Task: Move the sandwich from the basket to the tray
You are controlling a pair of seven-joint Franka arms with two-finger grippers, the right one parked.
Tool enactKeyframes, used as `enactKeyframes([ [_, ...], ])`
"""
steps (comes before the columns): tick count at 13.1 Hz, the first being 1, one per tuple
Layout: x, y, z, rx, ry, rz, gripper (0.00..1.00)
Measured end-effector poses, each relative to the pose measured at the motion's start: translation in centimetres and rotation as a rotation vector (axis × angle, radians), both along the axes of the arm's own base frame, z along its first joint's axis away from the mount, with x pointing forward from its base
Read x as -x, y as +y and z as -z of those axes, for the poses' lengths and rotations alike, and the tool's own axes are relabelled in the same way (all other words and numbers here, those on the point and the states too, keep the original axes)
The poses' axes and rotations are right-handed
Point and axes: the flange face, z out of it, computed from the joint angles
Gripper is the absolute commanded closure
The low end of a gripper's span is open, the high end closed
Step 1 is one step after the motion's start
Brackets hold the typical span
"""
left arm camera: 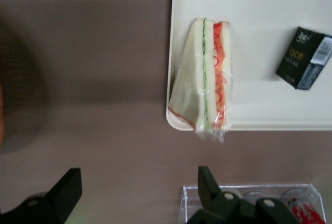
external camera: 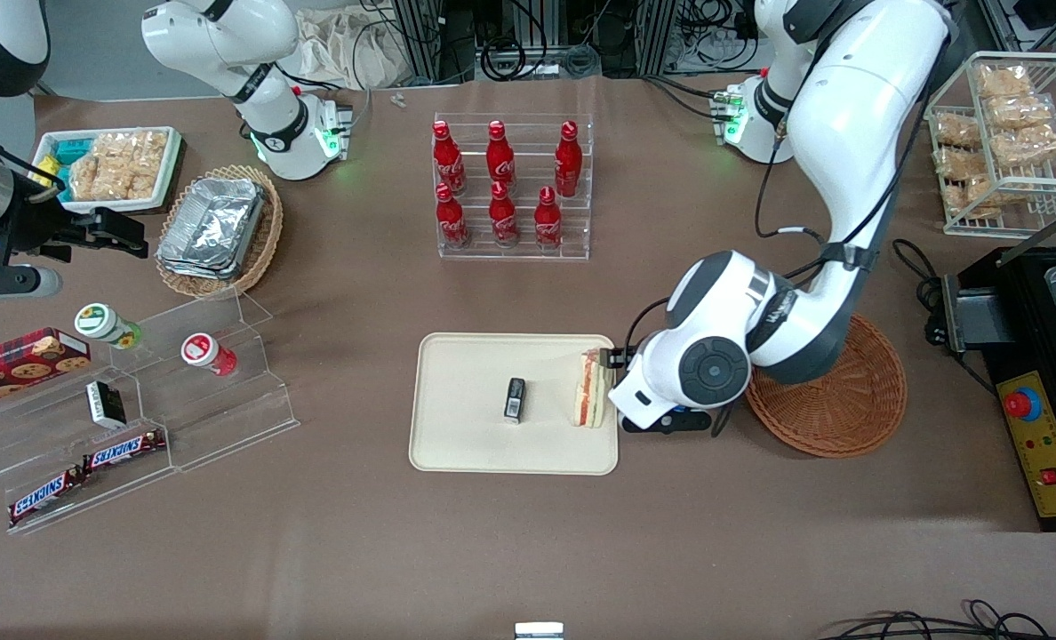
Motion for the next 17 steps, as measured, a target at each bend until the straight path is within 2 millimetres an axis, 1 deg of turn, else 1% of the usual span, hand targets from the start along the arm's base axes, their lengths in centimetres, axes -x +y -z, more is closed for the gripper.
enactKeyframes([
  [1,-0.1,1.5,-2.0,0.003,0.005,0.013,0.01],
  [2,-0.3,3.4,-4.0,0.001,0.011,0.023,0.01],
  [5,-0.6,10.3,-9.7,0.006,0.01,0.061,0.01],
  [6,-0.8,12.5,-11.2,0.004,-0.006,0.069,0.01],
  [8,-1.0,16.7,-13.7,-0.035,-0.05,0.089,0.01],
  [10,-1.0,19.5,-15.4,-0.095,-0.085,0.106,0.01],
  [14,-0.6,23.7,-18.2,-0.124,-0.12,0.129,0.01],
  [15,-0.6,24.8,-18.8,-0.126,-0.126,0.119,0.01],
  [17,-0.6,26.6,-19.1,-0.13,-0.128,0.091,0.01],
])
